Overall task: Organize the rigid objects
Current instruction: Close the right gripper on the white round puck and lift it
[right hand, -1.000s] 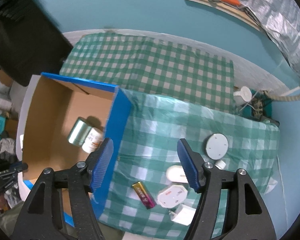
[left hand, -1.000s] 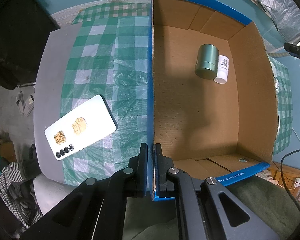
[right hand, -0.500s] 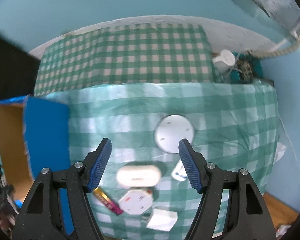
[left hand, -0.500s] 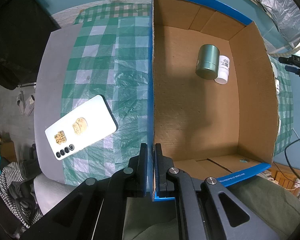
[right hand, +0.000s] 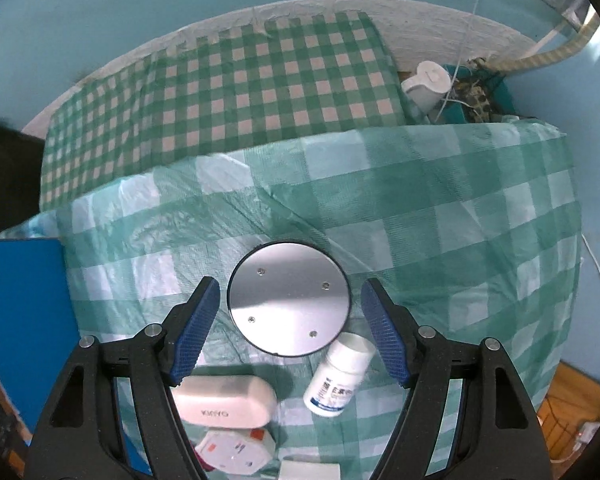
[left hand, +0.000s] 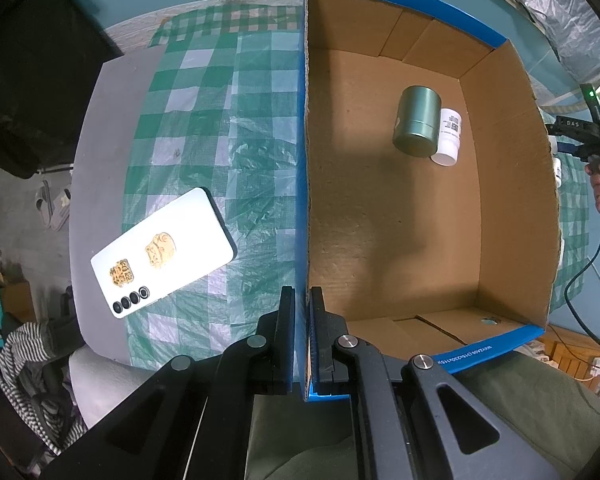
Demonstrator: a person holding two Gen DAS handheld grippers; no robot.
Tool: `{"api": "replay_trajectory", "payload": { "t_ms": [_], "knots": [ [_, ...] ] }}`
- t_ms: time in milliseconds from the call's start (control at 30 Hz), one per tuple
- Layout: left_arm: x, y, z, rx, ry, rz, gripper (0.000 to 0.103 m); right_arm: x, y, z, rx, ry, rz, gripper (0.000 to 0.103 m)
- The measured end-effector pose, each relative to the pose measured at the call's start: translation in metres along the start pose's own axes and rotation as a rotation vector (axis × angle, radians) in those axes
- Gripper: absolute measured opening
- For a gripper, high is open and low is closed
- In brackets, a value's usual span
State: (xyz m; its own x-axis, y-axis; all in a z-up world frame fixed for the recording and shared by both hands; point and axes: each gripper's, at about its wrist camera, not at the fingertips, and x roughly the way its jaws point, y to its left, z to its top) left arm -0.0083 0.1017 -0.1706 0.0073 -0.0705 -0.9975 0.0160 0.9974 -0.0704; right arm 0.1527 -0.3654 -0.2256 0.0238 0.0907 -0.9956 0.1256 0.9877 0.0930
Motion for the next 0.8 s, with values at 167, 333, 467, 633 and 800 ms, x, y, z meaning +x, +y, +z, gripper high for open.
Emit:
{"api": "replay_trajectory", "payload": {
  "t_ms": [167,333,467,633,800],
  "knots": [
    [0.001,0.000,0.000,-0.001,0.003,0.001,0.006,0.008,0.006,-0.002,-0.035,-0.009,-0.046,0.073],
    [0.001,0.000,0.000,-0.001,0.003,0.001,0.006,0.011,0.006,-0.001,-0.041,-0.021,-0.058,0.071],
    [0.001,0.000,0.000,-0.002,0.002,0.001,0.006,0.012,0.010,-0.002,-0.070,-0.036,-0.076,0.062],
    [0.002,0.000,-0.001,-0.001,0.004,0.000,0.006,0.012,0.012,-0.001,-0.082,-0.033,-0.074,0.062],
    [0.002,0.000,0.000,-0.001,0.004,0.000,0.006,0.011,0.017,-0.005,-0.090,-0.027,-0.040,0.062]
  ]
}}
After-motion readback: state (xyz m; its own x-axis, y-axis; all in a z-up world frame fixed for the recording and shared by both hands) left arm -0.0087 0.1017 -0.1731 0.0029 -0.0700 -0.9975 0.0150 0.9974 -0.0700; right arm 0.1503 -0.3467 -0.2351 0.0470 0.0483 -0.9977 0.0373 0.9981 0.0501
